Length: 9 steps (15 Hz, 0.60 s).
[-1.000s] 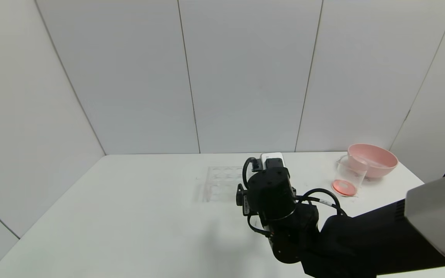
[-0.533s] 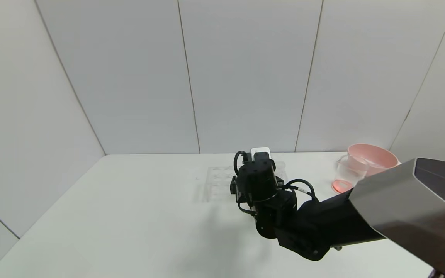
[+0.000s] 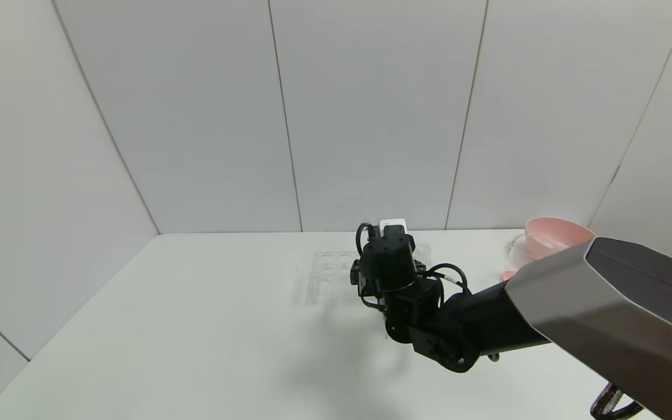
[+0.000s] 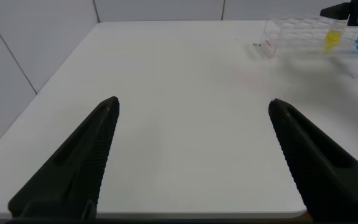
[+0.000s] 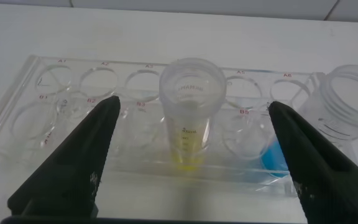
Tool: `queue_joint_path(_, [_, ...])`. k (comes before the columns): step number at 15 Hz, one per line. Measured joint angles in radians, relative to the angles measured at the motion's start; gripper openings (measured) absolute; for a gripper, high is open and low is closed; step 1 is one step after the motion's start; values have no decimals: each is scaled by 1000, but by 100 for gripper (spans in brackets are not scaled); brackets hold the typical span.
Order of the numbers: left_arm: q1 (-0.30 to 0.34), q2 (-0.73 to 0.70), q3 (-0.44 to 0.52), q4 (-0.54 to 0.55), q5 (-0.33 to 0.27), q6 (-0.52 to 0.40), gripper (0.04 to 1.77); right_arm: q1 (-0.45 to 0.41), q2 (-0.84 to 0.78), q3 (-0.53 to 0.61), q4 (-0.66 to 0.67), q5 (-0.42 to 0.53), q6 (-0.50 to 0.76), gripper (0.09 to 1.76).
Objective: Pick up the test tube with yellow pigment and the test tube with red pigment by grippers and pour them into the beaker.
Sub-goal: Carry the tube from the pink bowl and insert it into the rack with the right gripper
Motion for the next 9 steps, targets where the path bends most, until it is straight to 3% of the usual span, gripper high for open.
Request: queue_joint_path(9, [0, 0, 0, 0, 0, 0, 172, -25, 10, -20, 0, 31, 0, 171])
